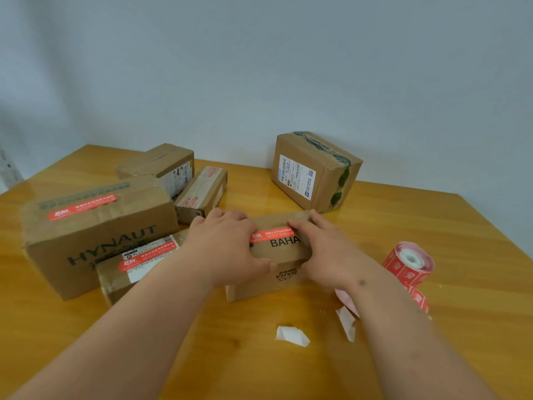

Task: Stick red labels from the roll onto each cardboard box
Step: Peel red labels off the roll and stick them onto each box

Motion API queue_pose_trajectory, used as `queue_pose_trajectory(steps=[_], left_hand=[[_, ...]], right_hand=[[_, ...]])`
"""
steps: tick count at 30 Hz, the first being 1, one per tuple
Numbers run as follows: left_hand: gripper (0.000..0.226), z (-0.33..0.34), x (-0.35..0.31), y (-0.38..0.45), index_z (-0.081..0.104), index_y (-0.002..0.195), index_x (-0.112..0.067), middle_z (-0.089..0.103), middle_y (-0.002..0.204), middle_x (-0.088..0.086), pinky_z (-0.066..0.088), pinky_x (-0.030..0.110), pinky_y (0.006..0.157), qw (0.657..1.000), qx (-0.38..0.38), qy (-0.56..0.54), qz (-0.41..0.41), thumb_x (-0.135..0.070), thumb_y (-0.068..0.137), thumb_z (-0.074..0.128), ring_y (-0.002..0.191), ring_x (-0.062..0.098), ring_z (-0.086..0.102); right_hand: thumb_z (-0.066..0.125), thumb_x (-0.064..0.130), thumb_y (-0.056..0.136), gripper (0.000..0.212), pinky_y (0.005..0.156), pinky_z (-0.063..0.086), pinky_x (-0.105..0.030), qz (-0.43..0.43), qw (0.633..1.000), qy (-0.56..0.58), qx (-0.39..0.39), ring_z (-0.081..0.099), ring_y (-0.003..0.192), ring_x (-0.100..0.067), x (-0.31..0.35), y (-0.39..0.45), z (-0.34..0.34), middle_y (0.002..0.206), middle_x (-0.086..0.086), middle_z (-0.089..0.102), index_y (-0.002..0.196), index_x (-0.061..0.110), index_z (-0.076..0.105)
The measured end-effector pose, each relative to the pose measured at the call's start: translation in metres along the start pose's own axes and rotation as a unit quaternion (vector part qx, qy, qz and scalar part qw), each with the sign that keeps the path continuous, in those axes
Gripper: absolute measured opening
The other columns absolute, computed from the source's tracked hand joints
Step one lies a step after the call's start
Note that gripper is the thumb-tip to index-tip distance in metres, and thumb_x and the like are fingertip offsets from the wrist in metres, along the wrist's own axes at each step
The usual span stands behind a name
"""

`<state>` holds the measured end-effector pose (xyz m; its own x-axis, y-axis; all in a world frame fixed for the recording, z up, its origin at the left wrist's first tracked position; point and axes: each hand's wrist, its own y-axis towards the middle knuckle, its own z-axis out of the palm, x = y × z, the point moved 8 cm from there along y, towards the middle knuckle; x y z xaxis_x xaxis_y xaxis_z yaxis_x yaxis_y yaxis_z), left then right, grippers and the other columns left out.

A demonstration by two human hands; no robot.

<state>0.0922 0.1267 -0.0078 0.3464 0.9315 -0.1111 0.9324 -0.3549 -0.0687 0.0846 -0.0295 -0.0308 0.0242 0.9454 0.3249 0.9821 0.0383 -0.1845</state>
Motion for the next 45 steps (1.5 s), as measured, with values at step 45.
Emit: queue_pose_trajectory(steps=[45], left_hand=[[0.064, 0.029, 0.102, 0.111, 0.032, 0.141, -0.024, 0.018, 0.154, 0.006, 0.038, 0.057, 0.103, 0.954, -0.036, -0.144, -0.259, -0.014, 0.083, 0.058, 0.129, 0.039, 0.032]], right_hand=[[0.059, 0.033, 0.09, 0.047, 0.115, 0.026, -0.042, -0.014, 0.979, 0.113, -0.17, 0.02, 0.141, -0.023, 0.026, 0.094, -0.016, 0.152, 0.002, 0.024, 0.135, 0.029, 0.046]])
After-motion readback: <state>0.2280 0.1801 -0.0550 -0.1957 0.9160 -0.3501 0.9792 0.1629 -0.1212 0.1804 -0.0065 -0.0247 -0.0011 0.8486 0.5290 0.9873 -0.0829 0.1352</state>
